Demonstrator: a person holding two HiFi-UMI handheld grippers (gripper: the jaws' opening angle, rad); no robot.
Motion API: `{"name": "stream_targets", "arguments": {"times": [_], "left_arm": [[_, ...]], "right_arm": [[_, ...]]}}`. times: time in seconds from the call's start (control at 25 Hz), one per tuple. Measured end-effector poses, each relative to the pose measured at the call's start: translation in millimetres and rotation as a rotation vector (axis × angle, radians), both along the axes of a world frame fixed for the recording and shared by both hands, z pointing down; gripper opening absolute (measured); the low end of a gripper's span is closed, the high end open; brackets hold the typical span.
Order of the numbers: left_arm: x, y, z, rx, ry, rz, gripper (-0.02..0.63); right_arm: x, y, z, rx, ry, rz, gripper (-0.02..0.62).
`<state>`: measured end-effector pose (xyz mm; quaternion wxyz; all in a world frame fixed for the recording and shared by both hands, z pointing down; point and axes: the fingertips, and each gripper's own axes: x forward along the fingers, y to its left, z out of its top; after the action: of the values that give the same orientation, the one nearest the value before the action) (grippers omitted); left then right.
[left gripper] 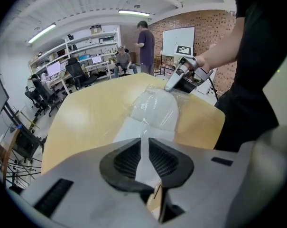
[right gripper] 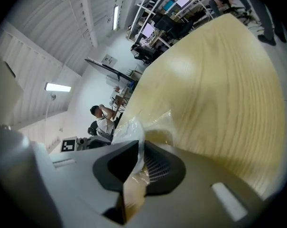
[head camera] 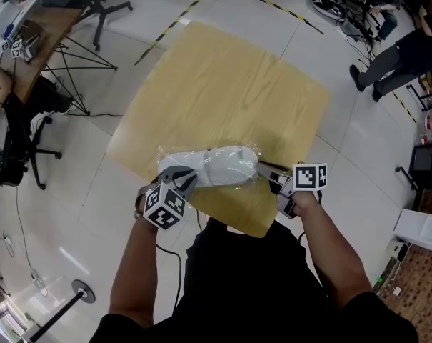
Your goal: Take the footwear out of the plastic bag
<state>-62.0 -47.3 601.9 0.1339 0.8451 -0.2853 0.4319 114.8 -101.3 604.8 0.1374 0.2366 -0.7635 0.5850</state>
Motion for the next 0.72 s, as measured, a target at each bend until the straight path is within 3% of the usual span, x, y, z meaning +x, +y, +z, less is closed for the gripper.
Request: {"name": "stream_targets", "arguments": {"times": [0.32, 0.72], "left_arm": [[-8, 2, 2, -0.013, -0.014, -0.015, 0.043], [-10, 16, 4, -0.033, -0.053, 0.014, 0.035]], "right_arm": [[21, -5, -3, 0.003, 0.002, 0.076, 0.031], [71, -11, -2, 0.03, 0.084, 0.165, 0.024]]}}
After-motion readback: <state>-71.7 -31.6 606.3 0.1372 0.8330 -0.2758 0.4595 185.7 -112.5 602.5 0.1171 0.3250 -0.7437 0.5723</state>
